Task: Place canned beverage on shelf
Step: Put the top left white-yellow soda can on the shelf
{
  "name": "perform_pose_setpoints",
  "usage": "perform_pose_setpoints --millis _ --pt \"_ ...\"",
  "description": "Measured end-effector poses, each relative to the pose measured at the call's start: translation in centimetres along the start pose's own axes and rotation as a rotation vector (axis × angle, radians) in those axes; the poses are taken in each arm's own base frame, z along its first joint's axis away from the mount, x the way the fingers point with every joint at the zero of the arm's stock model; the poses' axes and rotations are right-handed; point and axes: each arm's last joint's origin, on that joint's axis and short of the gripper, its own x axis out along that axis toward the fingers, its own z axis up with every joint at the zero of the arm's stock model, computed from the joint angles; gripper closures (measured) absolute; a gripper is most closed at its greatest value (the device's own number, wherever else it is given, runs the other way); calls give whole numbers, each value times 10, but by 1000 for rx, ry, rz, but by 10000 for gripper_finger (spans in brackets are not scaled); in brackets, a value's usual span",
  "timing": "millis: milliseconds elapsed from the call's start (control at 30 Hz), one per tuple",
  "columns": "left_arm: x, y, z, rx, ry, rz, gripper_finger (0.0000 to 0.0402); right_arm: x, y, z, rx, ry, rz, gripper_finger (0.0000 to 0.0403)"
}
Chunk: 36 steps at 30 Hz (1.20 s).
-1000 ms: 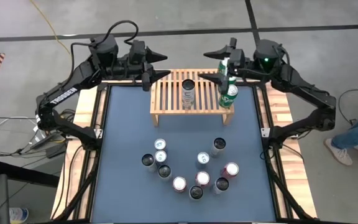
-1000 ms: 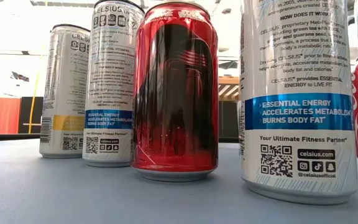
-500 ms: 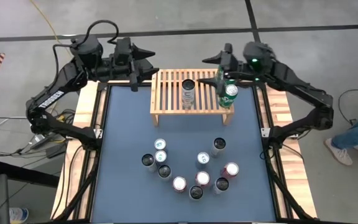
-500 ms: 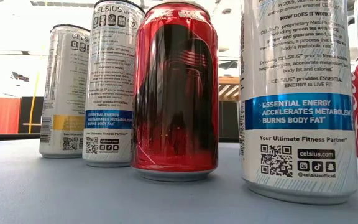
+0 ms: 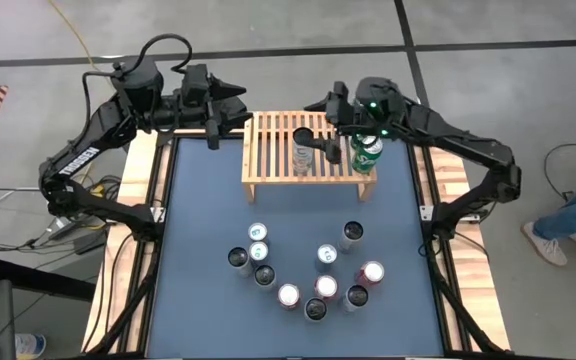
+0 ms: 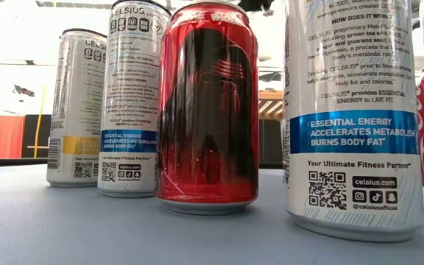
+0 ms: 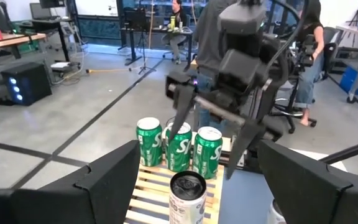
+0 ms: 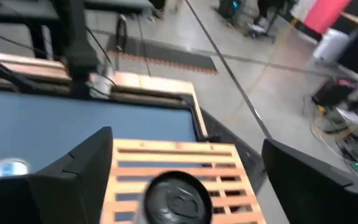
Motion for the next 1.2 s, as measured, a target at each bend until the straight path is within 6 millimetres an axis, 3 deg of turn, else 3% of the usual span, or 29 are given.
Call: perform_pose_setpoints --millis 267,567,867,1000,1200 --pt "0 0 0 -3 4 1 90 23 2 -15 6 100 12 18" --pt "0 0 -1 0 13 4 90 32 -11 -33 112 189 20 23" --pt "0 1 -3 -3 28 18 90 39 -9 -38 146 214 54 26" --pt "0 1 -3 -2 28 26 90 39 -9 -38 160 217 47 55" --pt "0 1 -3 -1 29 27 90 38 -9 -41 180 244 48 134"
